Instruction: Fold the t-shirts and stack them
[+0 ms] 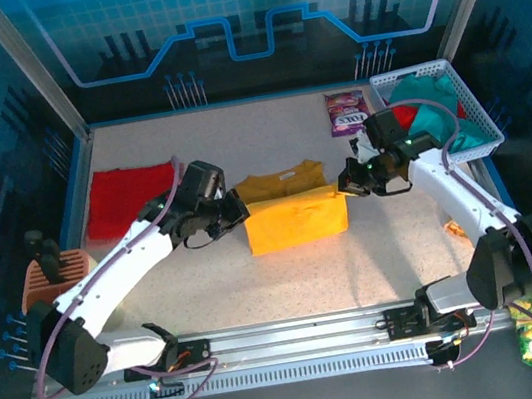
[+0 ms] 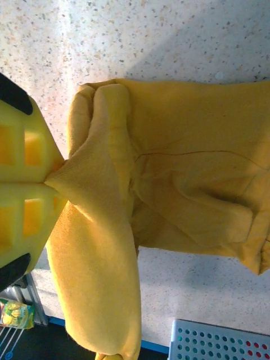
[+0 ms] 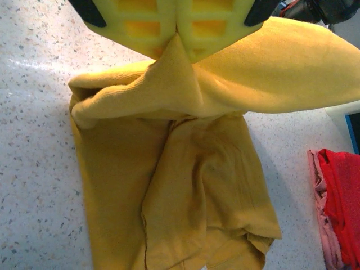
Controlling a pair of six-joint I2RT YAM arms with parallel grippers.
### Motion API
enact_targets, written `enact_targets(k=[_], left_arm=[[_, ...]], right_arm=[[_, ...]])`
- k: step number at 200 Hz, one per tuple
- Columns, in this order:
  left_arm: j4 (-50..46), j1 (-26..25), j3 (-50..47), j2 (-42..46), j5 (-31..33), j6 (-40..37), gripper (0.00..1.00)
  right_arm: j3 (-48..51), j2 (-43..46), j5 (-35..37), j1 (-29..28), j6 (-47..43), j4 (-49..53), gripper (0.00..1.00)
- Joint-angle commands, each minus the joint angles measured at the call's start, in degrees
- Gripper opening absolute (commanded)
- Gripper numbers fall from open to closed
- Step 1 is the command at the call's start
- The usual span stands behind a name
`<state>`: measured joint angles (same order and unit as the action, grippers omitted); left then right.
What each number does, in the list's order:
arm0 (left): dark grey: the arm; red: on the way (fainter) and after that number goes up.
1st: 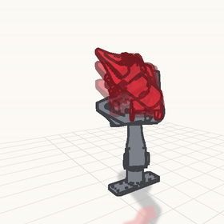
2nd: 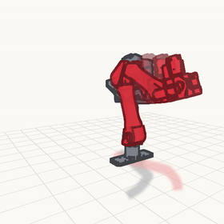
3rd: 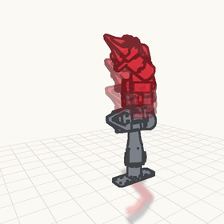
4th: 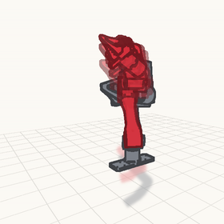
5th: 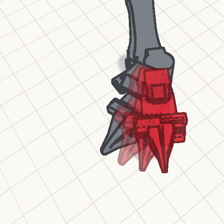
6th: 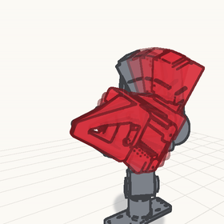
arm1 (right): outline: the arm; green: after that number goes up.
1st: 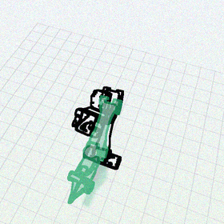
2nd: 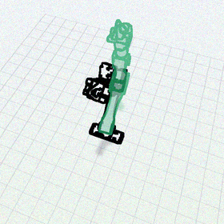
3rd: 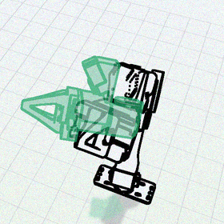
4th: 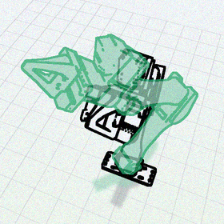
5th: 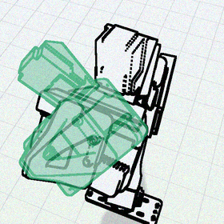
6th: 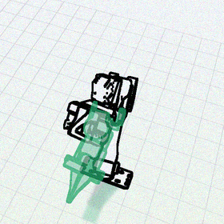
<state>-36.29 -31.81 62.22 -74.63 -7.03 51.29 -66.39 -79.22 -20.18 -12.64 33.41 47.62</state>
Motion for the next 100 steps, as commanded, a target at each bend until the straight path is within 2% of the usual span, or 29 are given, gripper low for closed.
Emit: enact_targets(k=[1,100], left_arm=[[1.83,2.15,3.52,-2.44,-2.17,-3.82,0.00],[2.64,7.74,12.57,-15.83,-6.02,-11.26,0.00]], right_arm=[[-3.09,-2.42,-1.20,1.33,-1.31,-1.46,0.00],[-12.69,-15.80,-3.44,2.98,-3.38,-2.80,0.00]])
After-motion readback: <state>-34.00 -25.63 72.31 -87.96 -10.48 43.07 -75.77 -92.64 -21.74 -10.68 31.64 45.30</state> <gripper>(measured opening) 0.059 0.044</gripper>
